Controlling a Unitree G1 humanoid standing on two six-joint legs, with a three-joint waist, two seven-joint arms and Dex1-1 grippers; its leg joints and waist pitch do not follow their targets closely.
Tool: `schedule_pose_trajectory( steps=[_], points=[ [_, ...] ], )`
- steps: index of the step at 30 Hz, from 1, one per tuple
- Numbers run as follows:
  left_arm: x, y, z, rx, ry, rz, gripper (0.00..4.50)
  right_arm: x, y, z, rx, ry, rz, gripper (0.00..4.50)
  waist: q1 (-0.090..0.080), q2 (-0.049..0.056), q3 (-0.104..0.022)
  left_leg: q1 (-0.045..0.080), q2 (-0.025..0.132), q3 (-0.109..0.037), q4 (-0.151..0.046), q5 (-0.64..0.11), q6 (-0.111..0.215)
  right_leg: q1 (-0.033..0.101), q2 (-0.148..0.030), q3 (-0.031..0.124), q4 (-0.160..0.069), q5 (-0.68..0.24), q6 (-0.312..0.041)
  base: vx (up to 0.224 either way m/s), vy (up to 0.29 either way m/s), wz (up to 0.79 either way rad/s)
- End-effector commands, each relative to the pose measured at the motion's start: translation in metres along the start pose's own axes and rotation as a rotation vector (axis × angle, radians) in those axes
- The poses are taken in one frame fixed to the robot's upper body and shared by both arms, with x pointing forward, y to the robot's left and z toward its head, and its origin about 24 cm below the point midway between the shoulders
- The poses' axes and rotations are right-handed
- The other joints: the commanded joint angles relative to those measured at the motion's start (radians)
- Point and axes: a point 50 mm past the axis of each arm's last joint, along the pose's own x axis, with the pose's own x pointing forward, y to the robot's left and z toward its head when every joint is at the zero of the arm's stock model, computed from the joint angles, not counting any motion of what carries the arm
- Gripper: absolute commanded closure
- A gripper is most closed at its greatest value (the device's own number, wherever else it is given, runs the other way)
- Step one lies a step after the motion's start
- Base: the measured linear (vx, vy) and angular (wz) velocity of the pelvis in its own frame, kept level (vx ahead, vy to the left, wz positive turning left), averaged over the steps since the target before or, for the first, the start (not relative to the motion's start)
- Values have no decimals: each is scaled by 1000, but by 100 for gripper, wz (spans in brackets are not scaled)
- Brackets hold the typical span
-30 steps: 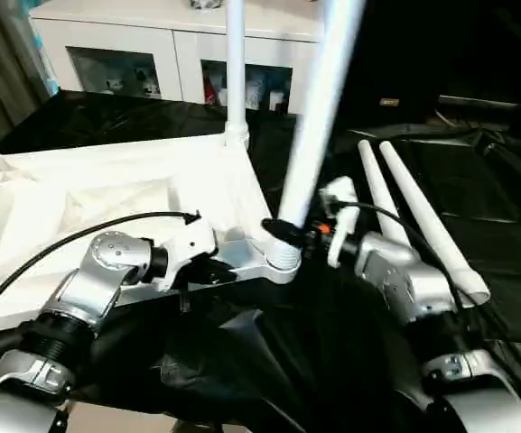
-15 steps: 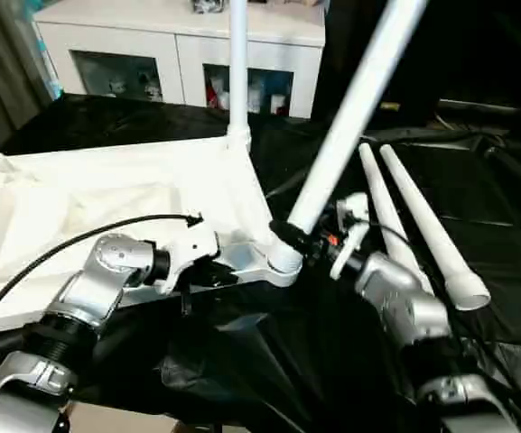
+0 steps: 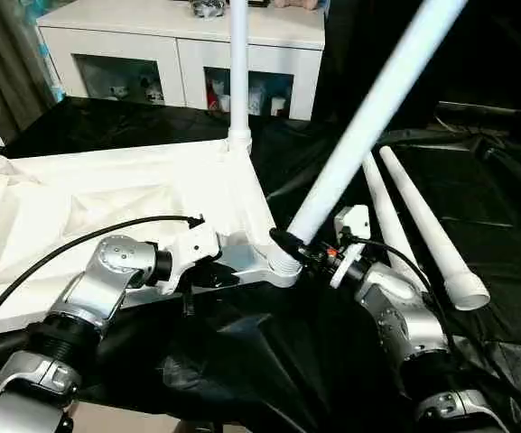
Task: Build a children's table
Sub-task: Insert table leg to table base
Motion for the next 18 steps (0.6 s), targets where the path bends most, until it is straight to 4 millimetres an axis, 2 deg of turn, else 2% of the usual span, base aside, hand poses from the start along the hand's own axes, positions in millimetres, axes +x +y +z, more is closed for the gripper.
schedule_pose_trajectory(
  steps=[1,4,6,7,8,9,10,15,18],
  points=[
    [-1,4,9,38,-17,13,450,-10,-4,-21,-22,150,-18,259,-8,11,-64,39,54,-28,-96,-493,-68,18,-69,45,-93,-416,-184,0,0,0],
    [-1,4,8,38,-18,12,450,-6,-5,-17,-42,165,4,260,-11,6,-60,41,54,-30,-96,-520,-69,14,-71,46,-100,-473,-170,0,0,0],
    [0,3,8,38,-19,9,450,-4,-5,-16,-50,178,17,260,-13,7,-60,41,53,-33,-97,-533,-71,15,-72,44,-101,-496,-164,0,0,0],
    [0,3,8,37,-19,6,450,-2,-6,-16,-55,190,26,260,-14,3,-58,41,53,-33,-97,-534,-70,14,-73,45,-104,-509,-159,0,0,0],
    [0,2,8,37,-19,4,450,-1,-6,-15,-56,198,33,260,-14,5,-58,42,53,-34,-97,-543,-70,13,-74,44,-106,-524,-155,0,0,0],
    [0,2,7,37,-19,2,450,0,-5,-17,-48,219,62,260,-16,-1,-54,41,54,-34,-98,-544,-69,12,-73,45,-108,-532,-151,0,0,0],
    [-1,2,7,37,-19,1,450,0,-5,-17,-47,224,69,260,-15,2,-56,42,54,-35,-98,-544,-68,13,-75,44,-107,-540,-149,0,0,0],
    [-2,1,7,38,-23,-11,450,-2,-5,-20,-17,253,115,260,-15,0,-54,45,55,-33,-101,-546,-64,9,-72,47,-107,-507,-156,0,0,0],
    [-2,-2,8,46,-36,-39,450,-6,-6,-23,5,272,154,260,-17,2,-45,43,55,-32,-103,-547,-58,6,-70,49,-107,-498,-158,0,0,0]
  ],
)
